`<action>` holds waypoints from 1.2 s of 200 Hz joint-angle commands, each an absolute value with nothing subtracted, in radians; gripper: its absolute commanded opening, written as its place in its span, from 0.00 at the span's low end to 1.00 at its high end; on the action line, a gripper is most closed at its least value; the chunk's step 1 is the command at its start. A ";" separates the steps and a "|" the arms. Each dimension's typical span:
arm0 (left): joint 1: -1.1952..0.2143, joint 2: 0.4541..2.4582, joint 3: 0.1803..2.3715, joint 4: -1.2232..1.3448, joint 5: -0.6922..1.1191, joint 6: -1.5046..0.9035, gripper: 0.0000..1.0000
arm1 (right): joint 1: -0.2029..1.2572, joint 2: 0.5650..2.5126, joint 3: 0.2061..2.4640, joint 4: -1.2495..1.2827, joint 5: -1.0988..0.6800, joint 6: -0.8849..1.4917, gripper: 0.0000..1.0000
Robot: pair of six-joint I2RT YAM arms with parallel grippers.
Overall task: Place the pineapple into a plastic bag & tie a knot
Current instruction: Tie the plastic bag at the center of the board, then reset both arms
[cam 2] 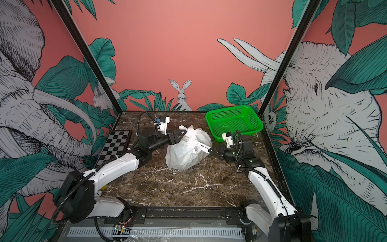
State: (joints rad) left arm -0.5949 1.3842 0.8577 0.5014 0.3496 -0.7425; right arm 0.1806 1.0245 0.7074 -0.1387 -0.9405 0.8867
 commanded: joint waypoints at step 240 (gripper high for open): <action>-0.285 0.902 0.719 0.086 -0.317 -0.148 0.99 | -0.045 0.876 0.715 -0.244 0.360 0.382 0.99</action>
